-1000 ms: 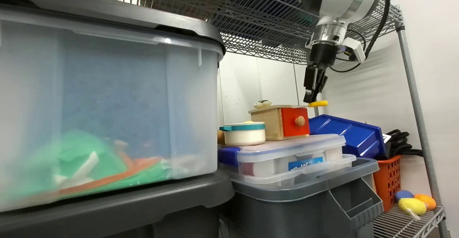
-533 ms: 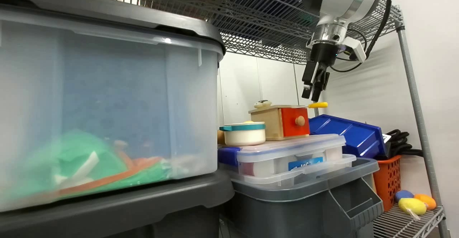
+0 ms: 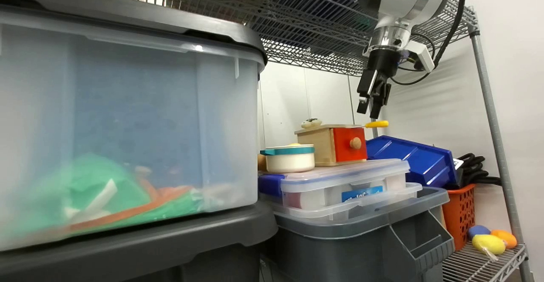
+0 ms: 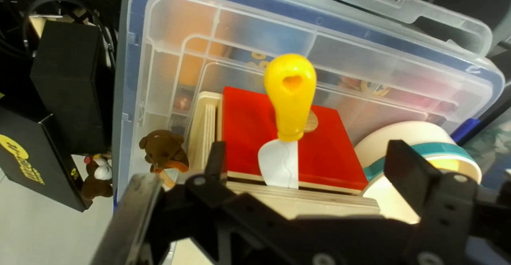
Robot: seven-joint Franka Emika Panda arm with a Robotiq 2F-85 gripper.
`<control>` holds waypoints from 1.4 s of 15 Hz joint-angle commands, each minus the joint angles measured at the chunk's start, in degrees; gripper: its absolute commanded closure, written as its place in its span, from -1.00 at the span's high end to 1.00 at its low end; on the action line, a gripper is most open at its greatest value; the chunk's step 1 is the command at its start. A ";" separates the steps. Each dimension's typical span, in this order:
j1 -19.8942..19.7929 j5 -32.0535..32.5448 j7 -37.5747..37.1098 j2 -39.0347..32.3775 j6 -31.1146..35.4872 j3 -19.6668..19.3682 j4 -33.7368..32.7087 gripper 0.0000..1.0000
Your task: Open the red drawer, pick up the knife from the top of the drawer and put it in the red drawer
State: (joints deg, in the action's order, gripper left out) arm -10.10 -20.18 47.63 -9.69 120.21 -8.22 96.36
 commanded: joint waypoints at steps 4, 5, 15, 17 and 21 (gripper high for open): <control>-0.70 -0.46 -2.58 1.41 -4.67 1.47 -0.01 1.00; -0.70 -0.42 -2.87 1.59 -4.90 1.51 0.02 1.00; -0.33 -1.03 -3.54 4.21 -5.58 1.92 2.45 0.99; -0.13 -1.22 -3.34 5.35 -5.66 2.10 3.76 0.98; 0.23 -1.42 -3.20 6.97 -5.64 2.16 5.97 1.00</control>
State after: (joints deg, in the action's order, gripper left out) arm -9.90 -20.27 44.43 -5.61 115.81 -6.34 100.01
